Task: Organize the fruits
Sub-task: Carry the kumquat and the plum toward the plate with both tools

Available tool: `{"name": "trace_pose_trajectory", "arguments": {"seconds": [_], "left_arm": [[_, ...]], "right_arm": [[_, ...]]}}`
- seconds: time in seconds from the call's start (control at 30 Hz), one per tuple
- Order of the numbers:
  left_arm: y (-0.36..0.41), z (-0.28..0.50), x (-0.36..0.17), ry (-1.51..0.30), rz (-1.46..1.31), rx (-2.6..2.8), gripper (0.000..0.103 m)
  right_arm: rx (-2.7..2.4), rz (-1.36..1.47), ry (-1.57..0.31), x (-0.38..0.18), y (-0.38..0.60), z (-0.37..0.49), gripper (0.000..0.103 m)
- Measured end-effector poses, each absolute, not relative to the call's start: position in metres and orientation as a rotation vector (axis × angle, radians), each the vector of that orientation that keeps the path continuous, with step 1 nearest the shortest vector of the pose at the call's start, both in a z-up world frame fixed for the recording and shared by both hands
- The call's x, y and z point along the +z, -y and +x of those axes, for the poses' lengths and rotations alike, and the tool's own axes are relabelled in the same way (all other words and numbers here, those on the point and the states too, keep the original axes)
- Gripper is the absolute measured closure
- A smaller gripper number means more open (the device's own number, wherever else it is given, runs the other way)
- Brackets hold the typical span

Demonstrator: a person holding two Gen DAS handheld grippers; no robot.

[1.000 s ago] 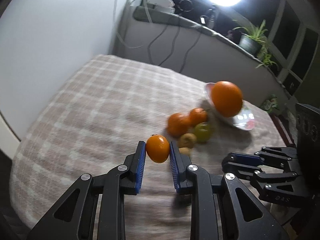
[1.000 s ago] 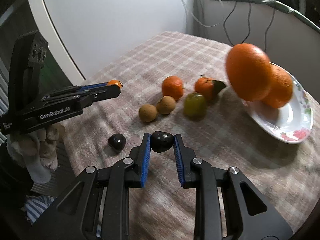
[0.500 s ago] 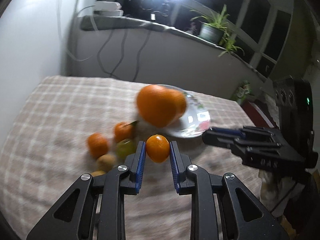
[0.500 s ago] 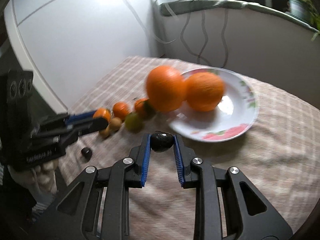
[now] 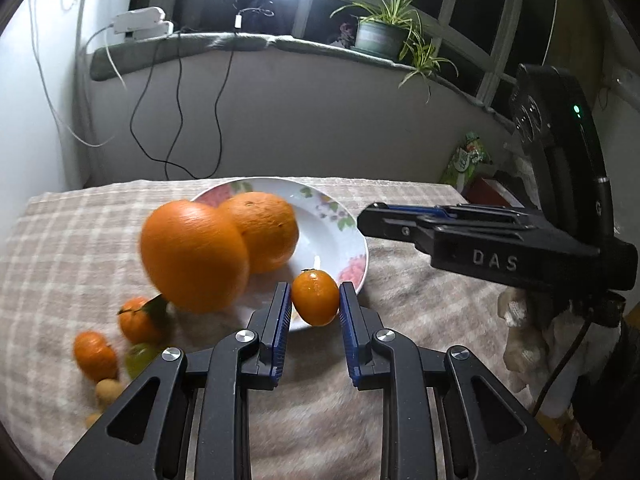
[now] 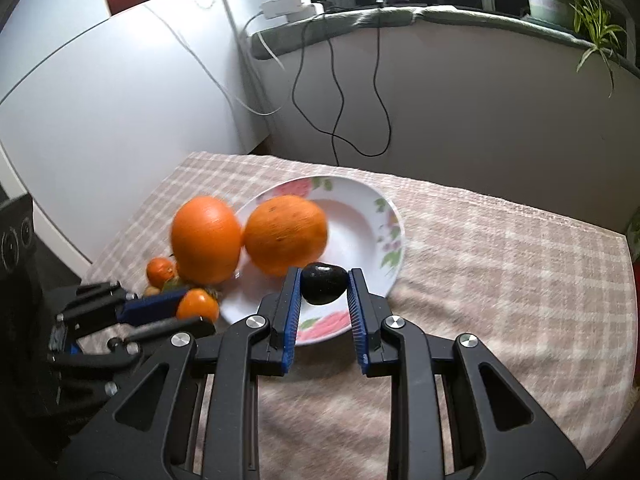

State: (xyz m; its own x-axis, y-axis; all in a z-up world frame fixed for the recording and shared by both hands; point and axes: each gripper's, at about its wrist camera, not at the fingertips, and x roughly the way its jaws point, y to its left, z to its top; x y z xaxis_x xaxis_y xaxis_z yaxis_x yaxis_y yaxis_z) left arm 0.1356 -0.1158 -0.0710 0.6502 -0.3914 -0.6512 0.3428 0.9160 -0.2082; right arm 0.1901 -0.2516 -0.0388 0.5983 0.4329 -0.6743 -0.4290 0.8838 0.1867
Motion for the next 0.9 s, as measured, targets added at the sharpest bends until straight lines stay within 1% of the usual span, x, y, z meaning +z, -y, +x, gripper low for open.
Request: {"name": "trace_pose_trajectory", "arguments": {"seconds": [0.33, 0.83, 0.9], "left_arm": [[0.139, 0.157, -0.087, -0.790, -0.044, -0.403, 0.081], [0.142, 0.166, -0.094, -0.802, -0.045, -0.394, 0.080], [0.141, 0.168, -0.094, -0.804, -0.049, -0.386, 0.079]], "right_arm": [[0.510, 0.035, -0.830, -0.057, 0.249, 0.226, 0.079], [0.509, 0.043, -0.855, -0.067, 0.243, 0.239, 0.079], [0.508, 0.038, -0.858, -0.067, 0.242, 0.239, 0.079]]}}
